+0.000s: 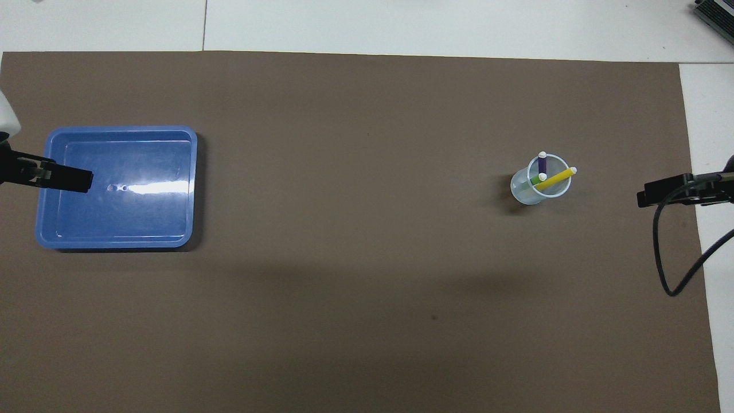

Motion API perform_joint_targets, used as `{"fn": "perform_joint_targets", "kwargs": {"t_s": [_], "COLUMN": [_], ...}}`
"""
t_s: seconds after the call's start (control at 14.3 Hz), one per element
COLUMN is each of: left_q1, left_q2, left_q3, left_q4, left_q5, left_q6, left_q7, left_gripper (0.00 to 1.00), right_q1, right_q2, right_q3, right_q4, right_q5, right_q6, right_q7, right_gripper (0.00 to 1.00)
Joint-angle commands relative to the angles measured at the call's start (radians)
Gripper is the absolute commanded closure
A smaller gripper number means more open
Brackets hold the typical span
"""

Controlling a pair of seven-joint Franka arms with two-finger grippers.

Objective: Right arm passes pens to left for tray arrangement

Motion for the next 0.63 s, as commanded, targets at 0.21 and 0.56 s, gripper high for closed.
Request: {"fn": "perform_joint_targets", "kwargs": {"t_s": [0.21,0.56], "left_q1": [0.001,0.001], "left_q2": [-0.017,-0.017], "left_q3": [-0.002,-0.002], "left_q4": [-0.009,-0.009], "left_q5": [0.009,0.009], "left_q6": [-0.012,-0.012], "left_q7": [-0.012,-0.012], "left_gripper": [0.00,0.00], "right_q1": [0.002,0.016], "right_q2": [-0.077,-0.113], "right_q3": [0.007,0.012], "right_q4": [-0.127,-0.224], "right_q5": [0.017,0.020], "right_q6": [0.054,0.153], "right_q7": [0.015,0.018], "right_gripper": [0.00,0.00]}}
